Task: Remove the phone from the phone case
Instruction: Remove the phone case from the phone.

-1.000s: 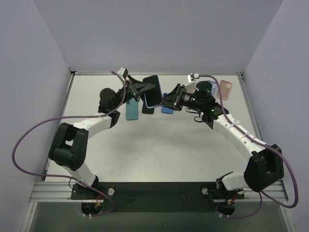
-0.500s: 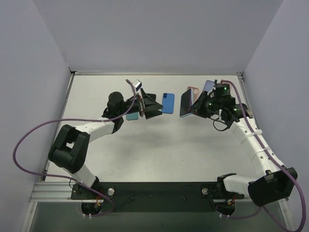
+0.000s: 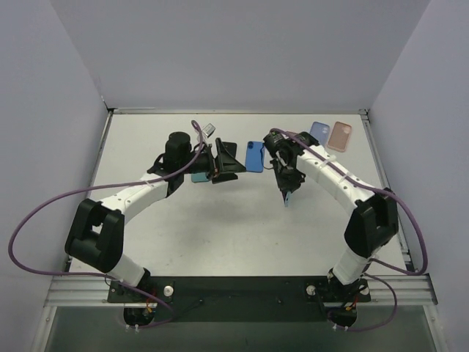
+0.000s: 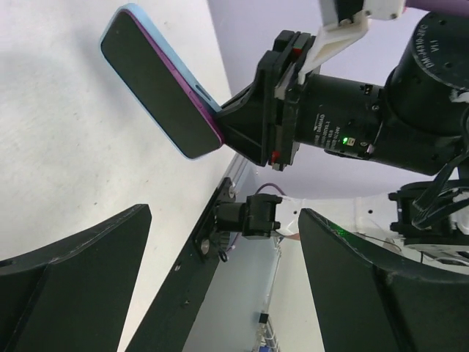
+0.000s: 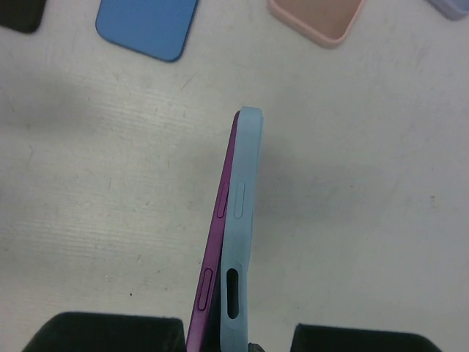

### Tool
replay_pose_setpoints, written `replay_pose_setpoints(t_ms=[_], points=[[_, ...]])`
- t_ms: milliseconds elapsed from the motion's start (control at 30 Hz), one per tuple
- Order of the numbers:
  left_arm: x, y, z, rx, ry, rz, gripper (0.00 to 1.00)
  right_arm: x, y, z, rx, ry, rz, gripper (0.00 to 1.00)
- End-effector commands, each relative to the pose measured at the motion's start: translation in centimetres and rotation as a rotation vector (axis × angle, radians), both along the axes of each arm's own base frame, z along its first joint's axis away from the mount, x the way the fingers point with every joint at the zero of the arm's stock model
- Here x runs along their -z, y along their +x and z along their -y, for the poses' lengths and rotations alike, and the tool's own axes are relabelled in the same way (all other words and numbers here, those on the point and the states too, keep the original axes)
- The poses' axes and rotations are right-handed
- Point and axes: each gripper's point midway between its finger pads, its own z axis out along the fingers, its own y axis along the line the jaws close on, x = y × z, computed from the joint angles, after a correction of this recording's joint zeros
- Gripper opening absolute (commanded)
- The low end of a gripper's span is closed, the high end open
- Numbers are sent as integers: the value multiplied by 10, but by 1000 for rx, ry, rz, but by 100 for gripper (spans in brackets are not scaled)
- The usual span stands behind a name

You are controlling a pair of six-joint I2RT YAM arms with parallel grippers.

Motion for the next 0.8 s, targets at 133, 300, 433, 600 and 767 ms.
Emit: replay_pose_setpoints(t_ms=[133, 300, 433, 600, 767], points=[[14, -1, -7, -37, 104, 7, 93, 15, -21, -12, -134, -93, -140, 0], [24, 0, -8, -51, 98, -9, 93, 30, -25, -33, -199, -76, -199, 0], [35, -1, -9, -62, 110, -24, 93, 45, -26, -51, -238, -64, -224, 0], [32, -3, -16, -133, 58, 71, 92, 54, -33, -81, -273, 40, -257, 0], [47, -8, -22, -153, 66, 130, 88, 64, -39, -104, -288, 150, -295, 0]])
